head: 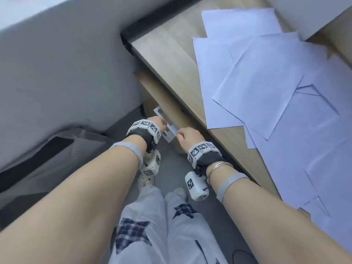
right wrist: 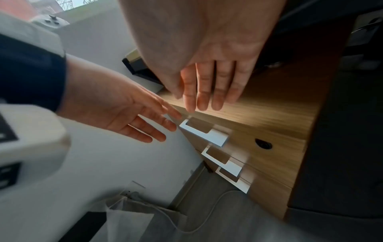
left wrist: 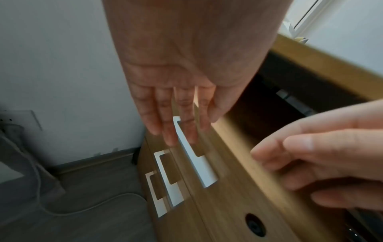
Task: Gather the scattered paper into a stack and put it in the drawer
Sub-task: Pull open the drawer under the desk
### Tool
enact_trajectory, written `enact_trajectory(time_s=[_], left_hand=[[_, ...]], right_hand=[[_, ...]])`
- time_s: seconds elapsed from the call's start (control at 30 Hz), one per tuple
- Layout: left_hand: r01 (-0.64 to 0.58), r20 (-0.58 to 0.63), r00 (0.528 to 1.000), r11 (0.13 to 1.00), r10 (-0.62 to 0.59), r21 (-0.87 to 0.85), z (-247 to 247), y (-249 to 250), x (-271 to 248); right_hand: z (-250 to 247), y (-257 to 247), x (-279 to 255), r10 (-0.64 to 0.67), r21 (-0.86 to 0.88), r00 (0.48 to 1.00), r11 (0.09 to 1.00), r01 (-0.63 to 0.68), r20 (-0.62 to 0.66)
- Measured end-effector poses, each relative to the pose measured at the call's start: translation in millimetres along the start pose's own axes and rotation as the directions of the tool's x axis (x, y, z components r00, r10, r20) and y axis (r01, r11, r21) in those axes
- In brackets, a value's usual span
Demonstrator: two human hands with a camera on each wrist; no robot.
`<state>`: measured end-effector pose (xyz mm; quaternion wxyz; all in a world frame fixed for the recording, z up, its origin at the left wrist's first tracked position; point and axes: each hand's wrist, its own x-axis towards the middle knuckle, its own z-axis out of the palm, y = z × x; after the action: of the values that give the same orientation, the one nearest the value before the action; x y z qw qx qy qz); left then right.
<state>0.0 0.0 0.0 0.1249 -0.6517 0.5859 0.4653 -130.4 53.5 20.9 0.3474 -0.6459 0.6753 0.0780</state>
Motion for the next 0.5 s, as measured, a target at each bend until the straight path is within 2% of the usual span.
enact_trajectory(time_s=[0.17, 0.33, 0.5], left_hand=[[0.030, 0.063, 0.998, 0.999, -0.028, -0.025, 6, -11, 31], [0.018, 0.053, 0.998, 1.000, -0.018, -0.006, 11, -18, 56], [0.036, 0.059, 0.998, 0.989, -0.028, -0.144, 19, -19, 62]], right_hand=[[15, 13, 26, 0.064, 0.057, 0.997, 0.996, -0.062, -0.035], [25, 19, 37, 0.059, 0.026, 0.995, 0.998, -0.057, -0.083], [22, 20, 42, 0.048, 0.077, 0.994, 0.996, -0.040, -0.099]])
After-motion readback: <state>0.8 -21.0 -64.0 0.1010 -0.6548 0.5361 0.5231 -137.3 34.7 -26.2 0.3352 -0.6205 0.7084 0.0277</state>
